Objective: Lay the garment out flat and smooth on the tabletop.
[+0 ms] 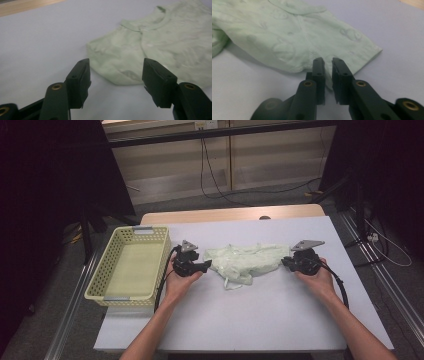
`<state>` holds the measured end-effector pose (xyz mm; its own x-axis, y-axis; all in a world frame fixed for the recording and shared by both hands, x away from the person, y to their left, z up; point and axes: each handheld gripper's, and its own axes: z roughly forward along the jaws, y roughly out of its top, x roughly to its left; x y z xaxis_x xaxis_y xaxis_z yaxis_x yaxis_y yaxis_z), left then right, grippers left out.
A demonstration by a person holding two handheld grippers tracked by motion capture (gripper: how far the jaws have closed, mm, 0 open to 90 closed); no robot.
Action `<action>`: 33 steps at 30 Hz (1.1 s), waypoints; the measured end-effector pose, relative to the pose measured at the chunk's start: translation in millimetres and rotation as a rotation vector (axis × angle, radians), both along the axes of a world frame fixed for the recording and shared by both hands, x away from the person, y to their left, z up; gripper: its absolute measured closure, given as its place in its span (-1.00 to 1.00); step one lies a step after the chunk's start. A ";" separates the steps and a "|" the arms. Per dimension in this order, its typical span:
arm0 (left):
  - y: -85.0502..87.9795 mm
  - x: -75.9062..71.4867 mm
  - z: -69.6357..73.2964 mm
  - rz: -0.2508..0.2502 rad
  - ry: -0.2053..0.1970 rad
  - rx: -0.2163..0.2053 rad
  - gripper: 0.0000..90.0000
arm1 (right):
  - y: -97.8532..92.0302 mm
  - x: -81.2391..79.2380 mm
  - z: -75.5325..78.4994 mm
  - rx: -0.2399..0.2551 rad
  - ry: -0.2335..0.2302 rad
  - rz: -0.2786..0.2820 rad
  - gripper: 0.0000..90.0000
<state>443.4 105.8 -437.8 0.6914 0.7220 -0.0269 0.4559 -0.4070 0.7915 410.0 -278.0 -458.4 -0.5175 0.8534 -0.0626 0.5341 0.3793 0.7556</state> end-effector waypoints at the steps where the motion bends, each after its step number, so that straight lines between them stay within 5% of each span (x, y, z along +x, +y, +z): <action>1: 0.0 -5.8 0.7 -0.021 -0.004 0.014 -0.23 | 0.8 -1.5 1.8 0.006 -0.009 0.000 0.65; 3: 2.3 -15.3 0.6 -0.034 -0.032 0.028 -0.31 | 2.7 -5.4 4.4 0.017 -0.019 0.011 0.55; 7: 9.9 -22.6 0.9 -0.024 -0.042 -0.011 -0.48 | 8.0 -12.5 10.3 0.039 -0.035 0.038 0.41; 15: 0.2 -30.2 -2.7 -0.077 -0.031 0.007 -0.63 | 21.3 -21.9 17.8 0.064 -0.061 0.081 0.20; 19: -9.9 -37.9 -2.4 -0.122 -0.044 0.038 -0.61 | 29.0 -29.0 19.6 0.079 -0.064 0.119 0.39; 23: -18.7 -46.0 0.2 -0.153 -0.073 0.024 -0.61 | 38.1 -35.0 19.5 0.079 -0.064 0.161 0.54; 26: -23.6 -51.0 1.9 -0.219 -0.042 -0.020 -0.46 | 45.4 -37.1 18.4 0.068 -0.056 0.196 0.68; 31: -35.9 -61.0 1.8 -0.303 -0.019 -0.031 0.05 | 56.5 -38.4 11.1 0.043 -0.027 0.243 0.77; 33: -46.0 -65.7 1.7 -0.359 -0.003 -0.018 0.11 | 60.7 -38.1 8.2 0.029 -0.022 0.255 0.76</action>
